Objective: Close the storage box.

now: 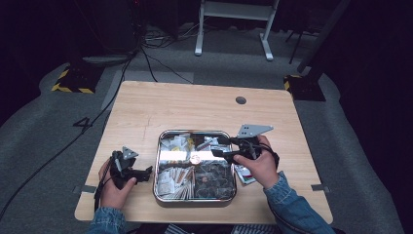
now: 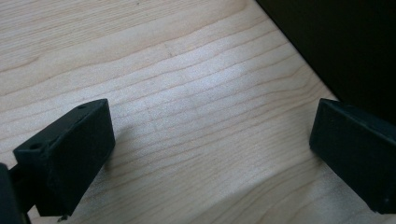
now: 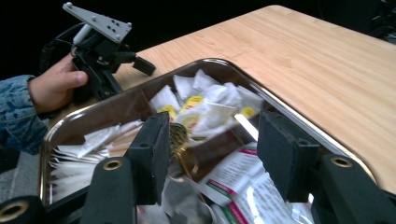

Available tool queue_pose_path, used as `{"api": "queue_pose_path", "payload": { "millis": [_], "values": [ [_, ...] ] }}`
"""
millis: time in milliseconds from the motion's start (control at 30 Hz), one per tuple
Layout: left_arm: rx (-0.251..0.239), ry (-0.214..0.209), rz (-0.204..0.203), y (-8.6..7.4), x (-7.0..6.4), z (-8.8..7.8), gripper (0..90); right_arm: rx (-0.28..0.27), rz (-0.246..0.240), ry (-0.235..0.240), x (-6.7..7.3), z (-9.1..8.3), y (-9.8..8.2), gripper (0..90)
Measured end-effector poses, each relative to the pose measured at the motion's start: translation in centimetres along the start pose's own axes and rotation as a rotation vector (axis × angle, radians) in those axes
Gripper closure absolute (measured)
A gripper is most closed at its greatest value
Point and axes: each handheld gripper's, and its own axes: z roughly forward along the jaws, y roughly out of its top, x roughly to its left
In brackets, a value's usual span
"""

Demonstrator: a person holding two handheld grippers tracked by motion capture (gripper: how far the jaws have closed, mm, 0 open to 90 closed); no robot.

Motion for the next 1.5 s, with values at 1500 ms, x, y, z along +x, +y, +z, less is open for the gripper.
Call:
{"api": "queue_pose_path", "payload": {
  "millis": [1500],
  "values": [
    [-0.001, 0.001, -0.002, 0.1, 0.1, 0.1, 0.4, 0.046, 0.123, -0.363, -10.7, -11.7, -5.2, 40.2]
  ]
}}
